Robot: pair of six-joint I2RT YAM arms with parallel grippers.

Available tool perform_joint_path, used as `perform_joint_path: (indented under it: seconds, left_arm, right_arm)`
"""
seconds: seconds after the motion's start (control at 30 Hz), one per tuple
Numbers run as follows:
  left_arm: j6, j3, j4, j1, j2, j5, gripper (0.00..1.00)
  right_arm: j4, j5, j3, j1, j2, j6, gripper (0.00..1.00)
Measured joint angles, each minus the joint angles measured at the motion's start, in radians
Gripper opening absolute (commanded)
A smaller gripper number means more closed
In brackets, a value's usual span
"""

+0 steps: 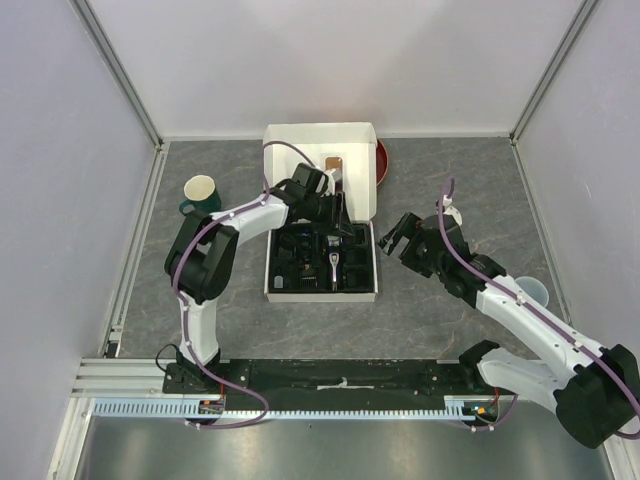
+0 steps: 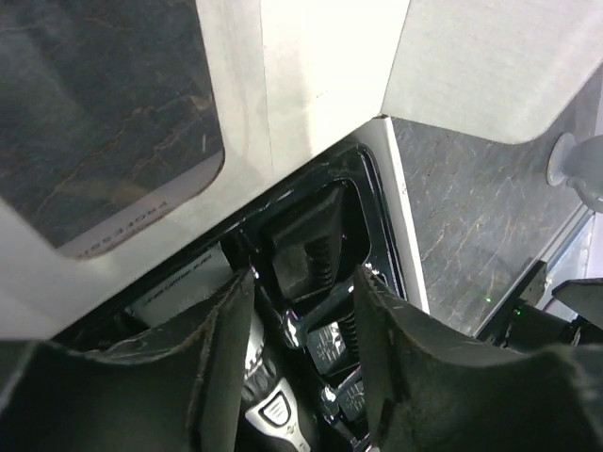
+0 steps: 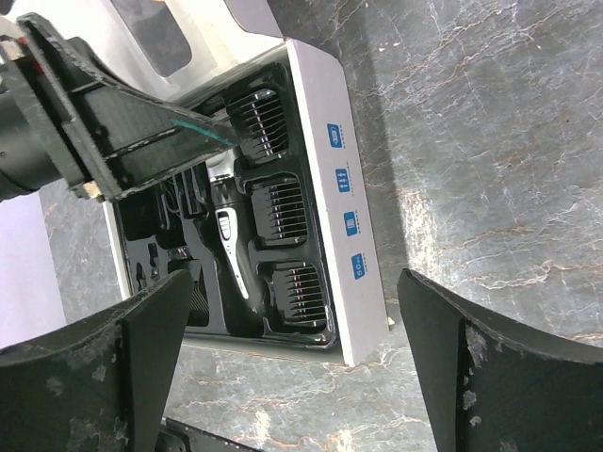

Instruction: Sort the hair-cutting tools

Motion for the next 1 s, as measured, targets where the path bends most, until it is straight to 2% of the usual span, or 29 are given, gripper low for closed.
perform_joint_path:
  seconds: [0.2, 0.27, 0.3, 0.33, 0.4, 0.43, 0.53, 0.83, 1.0]
  left_arm:
    - [0.0, -0.052, -0.003, 0.001, -0.091, -0.083, 0.57]
    - [0.0, -0.066, -0.006, 0.003, -0.118, -0.101, 0.57]
    - [0.0, -0.075, -0.005, 0.003, -0.134, -0.116, 0.57]
    - [0.0, -0.085, -0.005, 0.003, -0.152, -0.127, 0.57]
    - [0.0, -0.116, -0.005, 0.003, -0.197, -0.154, 0.57]
    - [0.0, -0.129, -0.007, 0.003, -0.218, -0.164, 0.57]
    - [0.0, -0.187, -0.004, 0.003, -0.309, -0.209, 0.57]
    - [-0.019, -0.436, 0.013, 0.003, -0.69, -0.344, 0.57]
    - [-0.02, -0.476, -0.018, 0.004, -0.8, -0.422, 0.57]
  right_arm:
    - [-0.002, 0.005, 0.0, 0.0, 0.0, -0.047, 0.95]
    - [-0.002, 0.005, 0.002, 0.0, 0.008, -0.073, 0.85]
    - [-0.003, 0.004, 0.005, 0.0, 0.016, -0.09, 0.74]
    - [-0.003, 0.003, 0.01, 0.0, 0.026, -0.108, 0.5]
    - [0.005, -0.003, 0.024, 0.0, 0.048, -0.145, 0.33]
    - [0.013, -0.013, 0.029, 0.0, 0.057, -0.164, 0.19]
    - [0.077, -0.026, 0.051, 0.002, 0.108, -0.207, 0.01]
    - [0.331, -0.023, 0.126, 0.031, 0.43, -0.283, 0.0]
    - [0.382, 0.03, 0.189, 0.056, 0.533, -0.31, 0.0]
